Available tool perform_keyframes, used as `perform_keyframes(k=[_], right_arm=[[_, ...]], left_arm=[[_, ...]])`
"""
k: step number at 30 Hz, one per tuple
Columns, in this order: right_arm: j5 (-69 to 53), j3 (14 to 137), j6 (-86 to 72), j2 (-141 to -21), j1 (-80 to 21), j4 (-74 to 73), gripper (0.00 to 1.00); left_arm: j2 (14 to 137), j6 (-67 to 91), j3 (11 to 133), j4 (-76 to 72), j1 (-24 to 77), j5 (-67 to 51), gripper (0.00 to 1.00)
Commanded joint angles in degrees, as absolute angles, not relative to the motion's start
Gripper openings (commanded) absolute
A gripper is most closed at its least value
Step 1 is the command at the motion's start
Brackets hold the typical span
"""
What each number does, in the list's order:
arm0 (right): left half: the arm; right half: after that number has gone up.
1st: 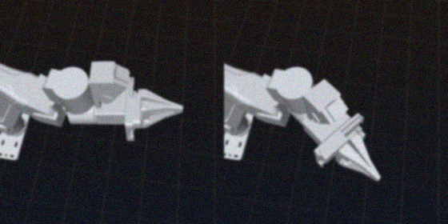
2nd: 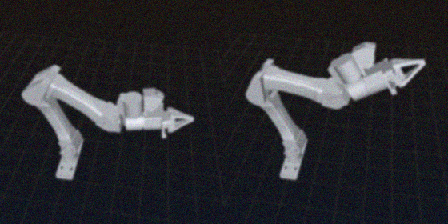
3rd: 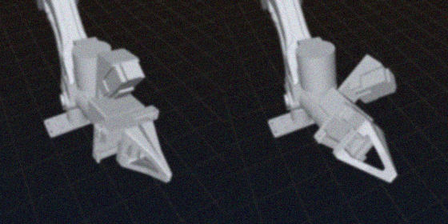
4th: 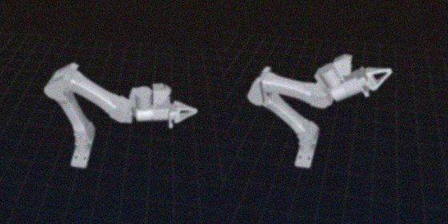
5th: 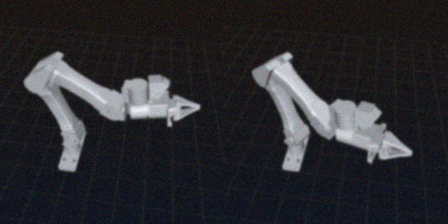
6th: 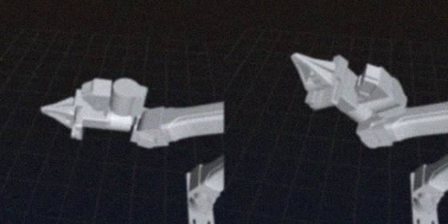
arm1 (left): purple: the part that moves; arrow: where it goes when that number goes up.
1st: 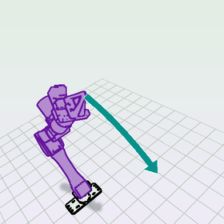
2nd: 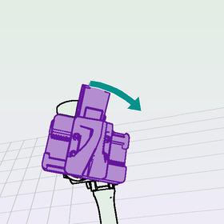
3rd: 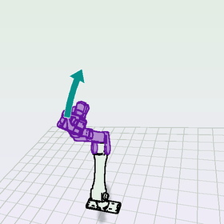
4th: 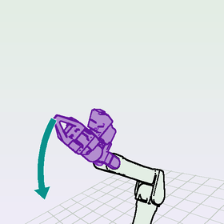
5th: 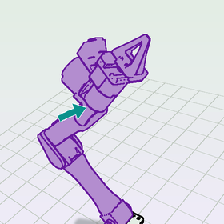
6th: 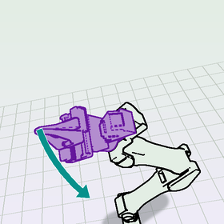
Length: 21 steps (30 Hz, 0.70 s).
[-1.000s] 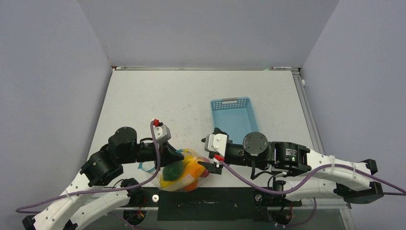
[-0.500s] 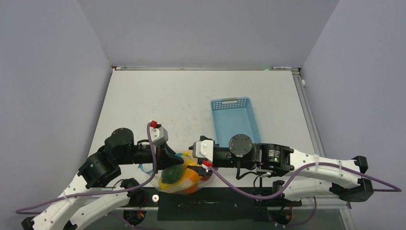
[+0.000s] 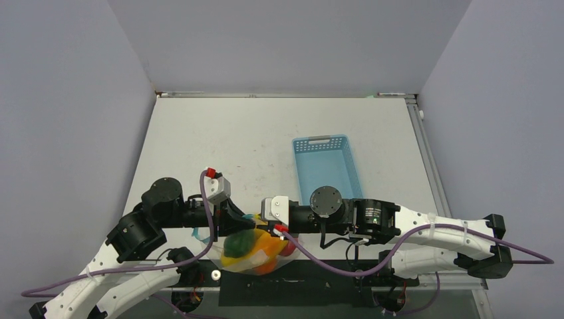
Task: Place the food in the zip-top bag and seal the zipper
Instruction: Zip the zipper food storage bag at the center of the board.
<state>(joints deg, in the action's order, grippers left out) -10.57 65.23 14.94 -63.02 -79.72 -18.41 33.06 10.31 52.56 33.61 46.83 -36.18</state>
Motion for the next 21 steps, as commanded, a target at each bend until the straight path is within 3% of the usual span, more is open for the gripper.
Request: perform_keyframes(k=[1, 4, 7, 13, 21], right_arm=[[-11.99, 67.25, 14.53, -62.05, -80.03, -14.50, 0.24], [-12.29, 67.20, 14.51, -62.24, -80.00, -14.35, 0.18], [-12.39, 67.21, 14.42, -62.66, -79.99, -14.43, 0.06], [-11.88, 67.77, 14.26, -62.43, -80.00, -14.97, 0.05], [-10.82, 70.30, 12.18, -62.97, -80.04, -19.02, 0.05]], left_arm=[[32.64, 10.90, 55.28, 28.68, 46.97, -38.43, 0.00], [32.76, 10.98, 55.20, 28.60, 46.94, -38.66, 0.00], [32.85, 11.05, 55.11, 28.54, 46.94, -38.89, 0.00], [33.19, 10.60, 54.56, 29.31, 46.97, -37.86, 0.00], [32.73, 9.14, 55.23, 29.37, 46.93, -38.77, 0.31]])
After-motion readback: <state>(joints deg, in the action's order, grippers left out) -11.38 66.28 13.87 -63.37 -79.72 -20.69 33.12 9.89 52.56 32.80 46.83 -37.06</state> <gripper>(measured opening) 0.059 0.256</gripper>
